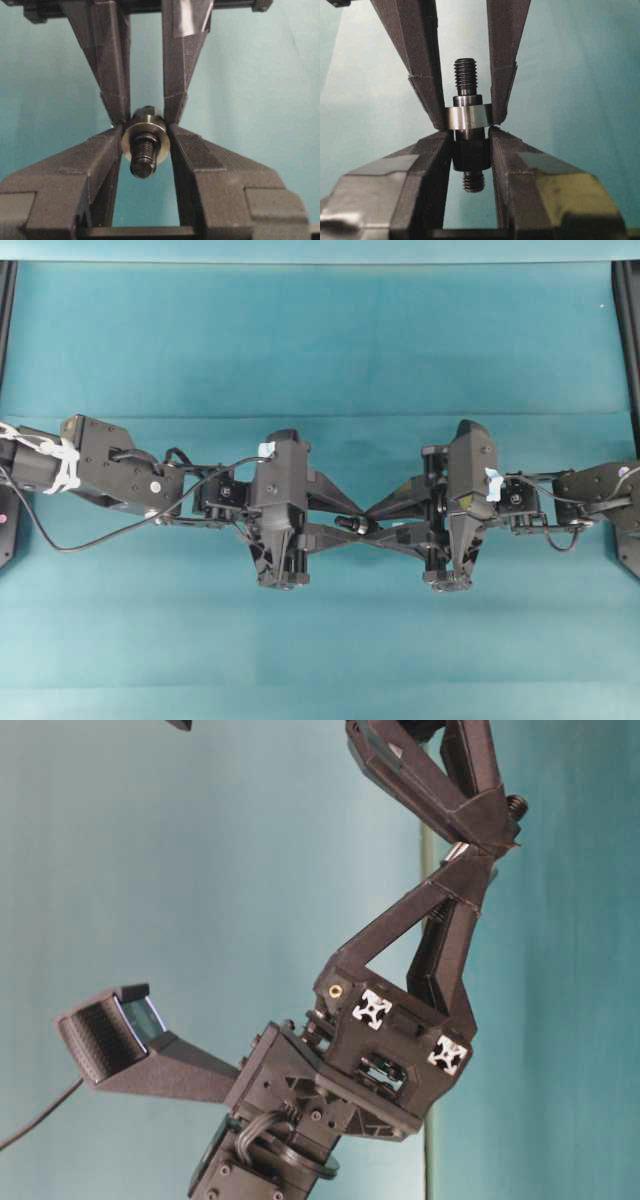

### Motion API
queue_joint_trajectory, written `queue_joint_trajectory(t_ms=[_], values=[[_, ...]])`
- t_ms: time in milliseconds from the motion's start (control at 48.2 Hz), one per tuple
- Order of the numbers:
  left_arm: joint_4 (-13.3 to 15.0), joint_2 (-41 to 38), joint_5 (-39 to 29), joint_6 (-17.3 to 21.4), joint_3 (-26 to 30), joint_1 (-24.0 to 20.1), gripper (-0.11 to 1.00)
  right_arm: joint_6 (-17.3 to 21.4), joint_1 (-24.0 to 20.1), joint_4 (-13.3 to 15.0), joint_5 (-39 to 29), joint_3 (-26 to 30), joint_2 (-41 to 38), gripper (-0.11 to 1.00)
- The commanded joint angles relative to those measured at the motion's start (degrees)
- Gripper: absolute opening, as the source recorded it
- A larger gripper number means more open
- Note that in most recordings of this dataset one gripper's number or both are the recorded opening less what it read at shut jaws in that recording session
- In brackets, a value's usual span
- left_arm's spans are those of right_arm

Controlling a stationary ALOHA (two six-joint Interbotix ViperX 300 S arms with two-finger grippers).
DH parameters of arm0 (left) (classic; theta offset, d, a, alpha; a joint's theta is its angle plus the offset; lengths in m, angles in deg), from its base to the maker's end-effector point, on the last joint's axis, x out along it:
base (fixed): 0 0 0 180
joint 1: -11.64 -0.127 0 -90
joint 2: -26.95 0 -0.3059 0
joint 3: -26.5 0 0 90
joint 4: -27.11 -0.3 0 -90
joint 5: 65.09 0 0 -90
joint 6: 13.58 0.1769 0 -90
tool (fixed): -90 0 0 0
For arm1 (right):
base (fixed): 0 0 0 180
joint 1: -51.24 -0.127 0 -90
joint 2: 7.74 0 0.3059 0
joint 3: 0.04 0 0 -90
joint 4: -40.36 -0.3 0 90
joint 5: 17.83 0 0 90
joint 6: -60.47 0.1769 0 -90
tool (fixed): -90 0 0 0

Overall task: Insert the washer onto the shaft with both hands.
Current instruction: 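Push the washer down the shaft onto the hex collar, then open left gripper and pull it back away from the shaft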

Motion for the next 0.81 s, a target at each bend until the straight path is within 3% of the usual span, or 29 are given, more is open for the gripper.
queue_joint_trajectory(t_ms=[0,145,187,560,788], values=[[-0.09,0.44,-0.18,0.26,0.88,-0.18,0.37,0.35,0.09,-0.09,-0.09,0.88,0.44,0.00],[-0.09,0.62,-0.18,0.26,0.88,-0.18,0.77,0.35,0.09,-0.09,-0.53,0.79,0.44,0.00],[-0.09,0.79,-0.18,0.26,0.97,-0.18,0.84,0.35,0.09,-0.09,-0.53,0.88,0.44,0.00],[-0.09,2.72,-0.79,0.35,0.62,-0.18,0.76,0.35,0.09,-0.09,-0.53,0.79,0.44,0.00],[-0.09,7.47,-7.73,0.35,-1.23,-0.18,0.74,0.26,0.09,-0.09,-0.35,0.79,0.44,0.00]])
